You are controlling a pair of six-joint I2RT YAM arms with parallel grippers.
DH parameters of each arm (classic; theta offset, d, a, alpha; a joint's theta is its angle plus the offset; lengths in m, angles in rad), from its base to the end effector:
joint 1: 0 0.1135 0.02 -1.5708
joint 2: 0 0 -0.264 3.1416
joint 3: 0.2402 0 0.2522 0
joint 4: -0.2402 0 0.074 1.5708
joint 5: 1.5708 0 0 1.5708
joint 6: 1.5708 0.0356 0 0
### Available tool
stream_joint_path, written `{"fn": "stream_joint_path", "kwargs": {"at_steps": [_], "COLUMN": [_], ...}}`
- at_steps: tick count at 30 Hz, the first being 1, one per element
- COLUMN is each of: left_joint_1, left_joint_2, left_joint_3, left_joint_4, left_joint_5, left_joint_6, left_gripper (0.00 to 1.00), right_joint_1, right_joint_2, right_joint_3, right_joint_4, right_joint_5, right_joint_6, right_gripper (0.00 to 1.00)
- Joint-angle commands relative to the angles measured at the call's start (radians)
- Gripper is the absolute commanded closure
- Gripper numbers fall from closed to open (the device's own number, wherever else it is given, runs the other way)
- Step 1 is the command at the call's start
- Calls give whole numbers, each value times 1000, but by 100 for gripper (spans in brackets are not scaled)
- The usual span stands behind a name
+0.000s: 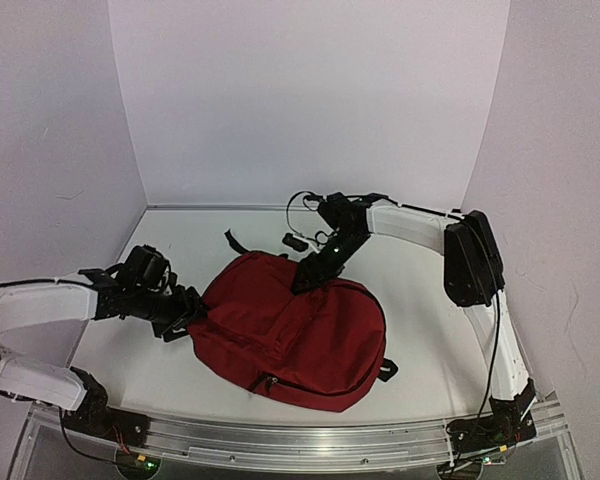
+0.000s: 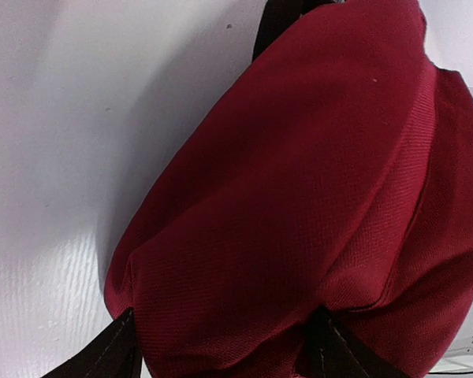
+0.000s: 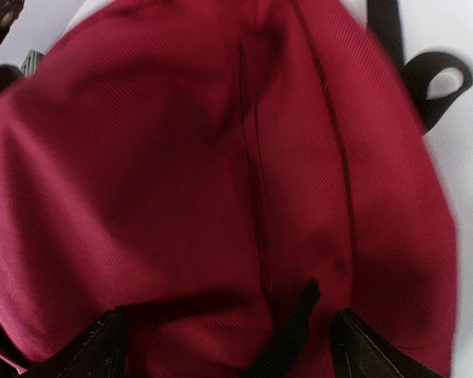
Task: Pack the student bag
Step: Adjust the student bag at the center of the board.
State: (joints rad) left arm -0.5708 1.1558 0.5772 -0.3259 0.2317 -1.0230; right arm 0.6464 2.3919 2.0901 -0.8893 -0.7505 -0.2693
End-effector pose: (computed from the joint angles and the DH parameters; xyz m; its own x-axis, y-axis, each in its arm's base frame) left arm 0.1795 -0.1250 0.1860 -0.8954 -0.4125 -0.1678 -0.2286 0.7492 -0.6217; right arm 0.3861 0.3218 0.1850 -0.5438 -0.6541 -0.5258 -0.8164 0.2672 0.5120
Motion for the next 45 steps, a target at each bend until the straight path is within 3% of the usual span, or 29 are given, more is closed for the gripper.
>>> {"fn": "stream_joint_path", "kwargs": {"at_steps": [1, 6, 9, 12, 14, 17, 22, 27, 35, 40, 45], "left_joint_1": [49, 204, 237, 248, 248, 248, 202, 80, 36, 95, 203], "left_joint_2": [260, 652, 813, 842, 783, 642, 401, 264, 430, 624, 722], "left_joint_3": [213, 586, 854, 987, 974, 828, 492, 278, 226, 360, 515], "left_joint_4": [259, 350, 229, 133, 88, 88, 122, 172, 405, 506, 457], "left_joint_5": [65, 272, 292, 299, 260, 226, 216, 184, 239, 350, 385], "left_joint_6": [58, 111, 191, 242, 273, 272, 251, 211, 156, 149, 184], "left_gripper": [30, 34, 33, 29, 23, 17, 15, 15, 17, 20, 21], "right_joint_1": [-49, -132, -144, -153, -165, -173, -198, -222, -213, -177, -172], "right_joint_2": [-157, -267, -300, -329, -368, -469, -627, -608, -432, -354, -304], "right_joint_3": [-139, -278, -314, -319, -340, -422, -641, -799, -770, -668, -579], "right_joint_4": [-30, -24, 9, 44, 51, 64, 137, 170, 222, 292, 326], "right_joint_5": [19, 7, 22, 33, 44, 74, 126, 79, -166, -183, -133], "right_joint_6": [-57, -73, -39, 23, 55, 80, 144, 117, 108, 166, 210], "right_gripper": [11, 10, 11, 11, 11, 9, 2, 2, 9, 14, 15]}}
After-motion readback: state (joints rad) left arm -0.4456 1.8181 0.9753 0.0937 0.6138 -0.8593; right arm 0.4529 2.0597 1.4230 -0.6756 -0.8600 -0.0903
